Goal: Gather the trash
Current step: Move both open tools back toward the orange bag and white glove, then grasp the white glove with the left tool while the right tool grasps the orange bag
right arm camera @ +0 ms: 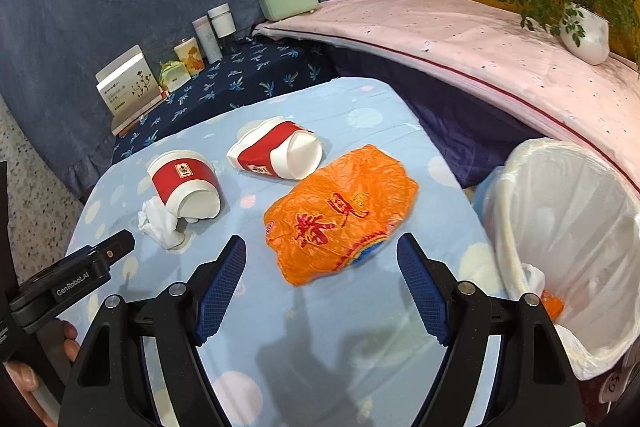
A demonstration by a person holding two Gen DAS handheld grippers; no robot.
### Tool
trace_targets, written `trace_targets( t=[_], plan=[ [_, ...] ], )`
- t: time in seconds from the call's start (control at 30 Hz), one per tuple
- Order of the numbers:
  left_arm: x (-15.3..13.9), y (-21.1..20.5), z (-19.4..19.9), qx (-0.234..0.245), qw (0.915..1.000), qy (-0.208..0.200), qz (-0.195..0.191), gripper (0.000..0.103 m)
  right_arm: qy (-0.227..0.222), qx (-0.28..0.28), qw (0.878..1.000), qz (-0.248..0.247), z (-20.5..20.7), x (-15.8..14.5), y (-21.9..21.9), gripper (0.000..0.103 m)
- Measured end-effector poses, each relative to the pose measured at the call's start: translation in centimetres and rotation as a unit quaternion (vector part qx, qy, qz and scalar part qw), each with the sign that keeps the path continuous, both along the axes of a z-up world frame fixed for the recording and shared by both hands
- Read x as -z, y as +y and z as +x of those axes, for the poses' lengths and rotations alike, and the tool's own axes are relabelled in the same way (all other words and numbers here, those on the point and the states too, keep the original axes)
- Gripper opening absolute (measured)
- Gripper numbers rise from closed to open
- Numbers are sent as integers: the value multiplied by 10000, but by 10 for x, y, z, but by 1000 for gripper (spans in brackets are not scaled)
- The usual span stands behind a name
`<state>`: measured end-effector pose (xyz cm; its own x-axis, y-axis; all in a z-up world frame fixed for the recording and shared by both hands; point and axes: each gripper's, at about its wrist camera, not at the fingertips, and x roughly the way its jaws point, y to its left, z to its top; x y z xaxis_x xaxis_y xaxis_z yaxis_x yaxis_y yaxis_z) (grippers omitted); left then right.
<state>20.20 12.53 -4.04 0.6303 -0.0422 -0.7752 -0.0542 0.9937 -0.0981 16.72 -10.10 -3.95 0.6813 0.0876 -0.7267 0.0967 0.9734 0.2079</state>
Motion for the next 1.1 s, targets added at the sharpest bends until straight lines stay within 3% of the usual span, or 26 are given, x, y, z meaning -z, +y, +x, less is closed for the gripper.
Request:
trace_targets(
  t=[0.23, 0.5, 0.57, 0.73, 0.8, 0.87, 0.97, 1.1],
  plan=[
    [16, 3, 27, 47, 9999, 85, -93, 89, 181, -100, 9997, -107, 32, 19, 13, 75],
    [35, -1, 48, 160, 9994, 270, -167, 89, 376, -95, 9992, -117, 52, 40, 17, 75],
    [40, -2, 50, 191, 9992, 273, -206, 81, 447, -120, 9988, -151, 53, 47, 19, 75],
    [51, -8, 51, 498, 9968, 479, -410, 37, 525, -142, 9981, -273, 52, 59, 23, 71],
    [52, -11, 49, 584, 9965, 484, -349, 21, 524, -150, 9976, -422, 50, 60, 25, 63],
    [52, -13, 47, 576, 9966, 476, -337, 15, 517, -176, 9972, -502, 48, 59, 26, 55],
    [48, -14, 41, 565, 9967, 451, -377, 11, 510, -305, 9973, -435, 44, 57, 26, 31],
    [37, -18, 29, 560, 9971, 351, -382, 10, 441, -332, 9973, -492, 35, 49, 28, 17]
  ],
)
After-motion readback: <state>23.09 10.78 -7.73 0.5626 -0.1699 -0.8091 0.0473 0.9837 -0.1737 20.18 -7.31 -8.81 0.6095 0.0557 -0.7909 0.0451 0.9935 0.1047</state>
